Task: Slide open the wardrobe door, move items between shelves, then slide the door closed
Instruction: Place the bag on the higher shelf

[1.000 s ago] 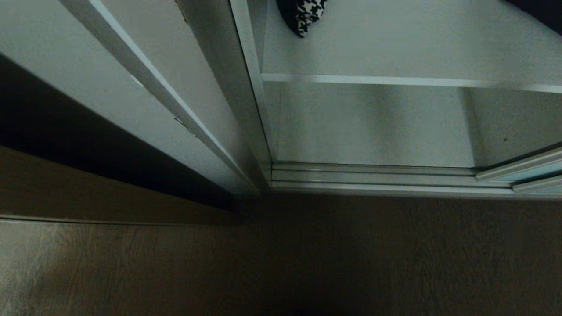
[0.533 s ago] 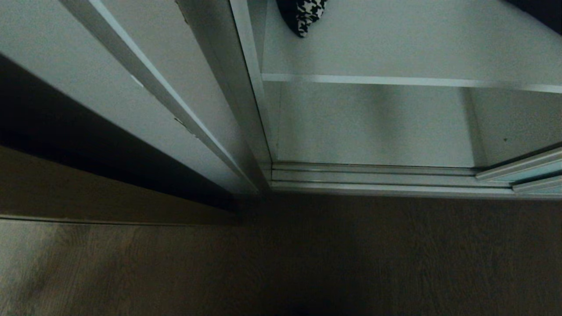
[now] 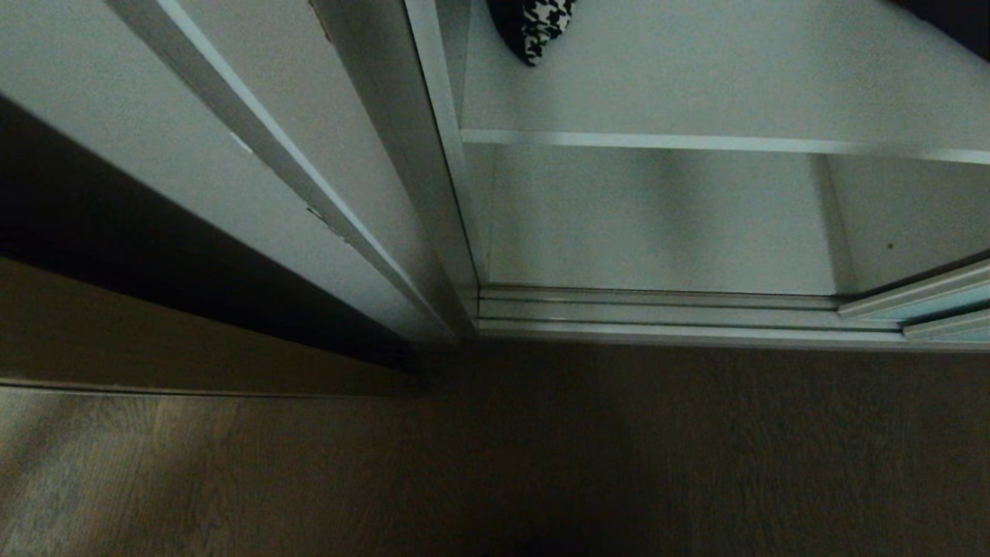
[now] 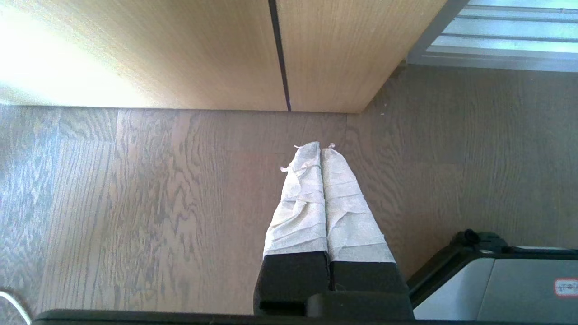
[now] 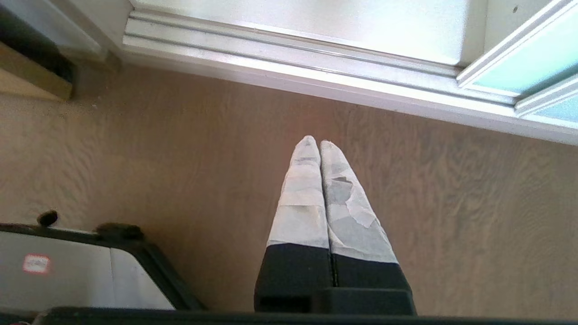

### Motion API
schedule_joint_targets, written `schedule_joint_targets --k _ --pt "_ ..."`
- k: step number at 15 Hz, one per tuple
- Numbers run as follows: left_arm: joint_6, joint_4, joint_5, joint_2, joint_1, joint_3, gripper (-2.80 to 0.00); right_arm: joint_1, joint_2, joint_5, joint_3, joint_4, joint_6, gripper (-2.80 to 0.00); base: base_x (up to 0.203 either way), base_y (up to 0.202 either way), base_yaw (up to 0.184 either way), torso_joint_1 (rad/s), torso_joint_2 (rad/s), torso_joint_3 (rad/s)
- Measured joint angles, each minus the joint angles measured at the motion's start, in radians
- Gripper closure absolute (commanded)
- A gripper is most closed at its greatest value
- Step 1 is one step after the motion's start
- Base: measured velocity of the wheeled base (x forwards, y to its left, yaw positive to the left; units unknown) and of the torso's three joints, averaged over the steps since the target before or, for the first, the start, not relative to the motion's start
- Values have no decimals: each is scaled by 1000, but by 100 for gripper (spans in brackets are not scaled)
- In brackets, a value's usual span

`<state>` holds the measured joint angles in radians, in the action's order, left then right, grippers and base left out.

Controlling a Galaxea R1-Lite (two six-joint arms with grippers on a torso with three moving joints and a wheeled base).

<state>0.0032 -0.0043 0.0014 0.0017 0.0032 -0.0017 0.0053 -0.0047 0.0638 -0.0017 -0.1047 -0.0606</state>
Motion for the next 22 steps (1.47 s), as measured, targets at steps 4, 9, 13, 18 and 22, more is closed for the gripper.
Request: schedule_joint_targets --k 4,9,13,18,22 --pt "0 0 0 0 0 0 0 0 0 -8 2 -7 62 0 0 0 0 0 0 0" --pt "5 0 1 0 0 0 0 0 0 -13 2 -8 68 0 0 0 0 0 0 0" --pt "5 0 1 0 -1 0 0 0 1 -12 2 -8 68 0 0 0 0 0 0 0" --pt "6 0 2 0 -1 0 0 0 1 -12 2 -8 68 0 0 0 0 0 0 0" --pt "4 0 1 0 -1 0 0 -1 2 -12 2 -8 68 0 1 -61 4 2 1 1"
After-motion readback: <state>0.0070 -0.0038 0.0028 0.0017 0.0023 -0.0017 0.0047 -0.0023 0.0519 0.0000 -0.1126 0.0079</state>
